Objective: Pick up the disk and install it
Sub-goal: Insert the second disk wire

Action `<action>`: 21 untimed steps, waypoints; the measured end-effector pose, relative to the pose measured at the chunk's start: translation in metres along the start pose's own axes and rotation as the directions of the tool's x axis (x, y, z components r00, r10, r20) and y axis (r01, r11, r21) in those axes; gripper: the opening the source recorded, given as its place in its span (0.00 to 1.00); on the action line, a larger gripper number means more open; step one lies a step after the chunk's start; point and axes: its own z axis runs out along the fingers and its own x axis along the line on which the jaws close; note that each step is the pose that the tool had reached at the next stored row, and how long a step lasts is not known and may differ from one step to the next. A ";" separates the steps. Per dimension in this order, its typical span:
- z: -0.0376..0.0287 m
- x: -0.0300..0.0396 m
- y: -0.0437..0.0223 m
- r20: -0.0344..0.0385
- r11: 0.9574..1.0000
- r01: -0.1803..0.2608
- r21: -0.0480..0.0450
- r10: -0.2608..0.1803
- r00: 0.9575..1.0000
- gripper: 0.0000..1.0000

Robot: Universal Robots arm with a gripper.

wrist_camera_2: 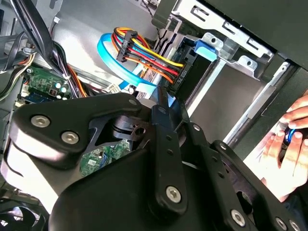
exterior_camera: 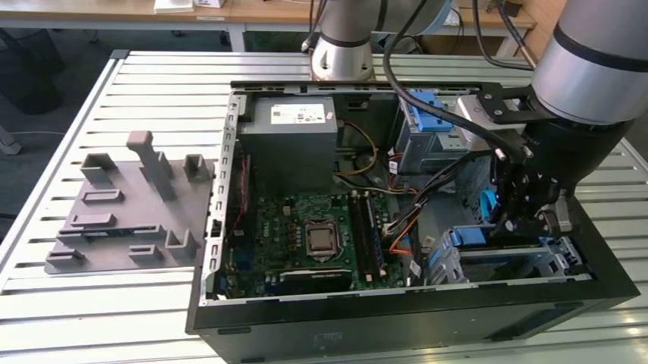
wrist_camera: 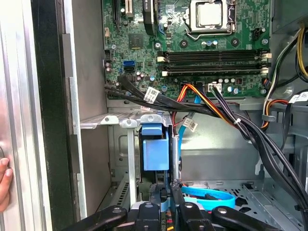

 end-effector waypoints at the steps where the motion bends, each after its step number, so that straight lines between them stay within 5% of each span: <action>1: -0.0004 0.0000 0.0000 0.000 1.000 0.000 0.000 0.000 1.000 0.24; 17: -0.0108 0.0004 -0.0011 0.000 1.000 0.000 -0.001 0.000 1.000 0.24; 21: -0.0127 0.0004 -0.0013 0.000 1.000 0.000 -0.002 0.000 1.000 0.11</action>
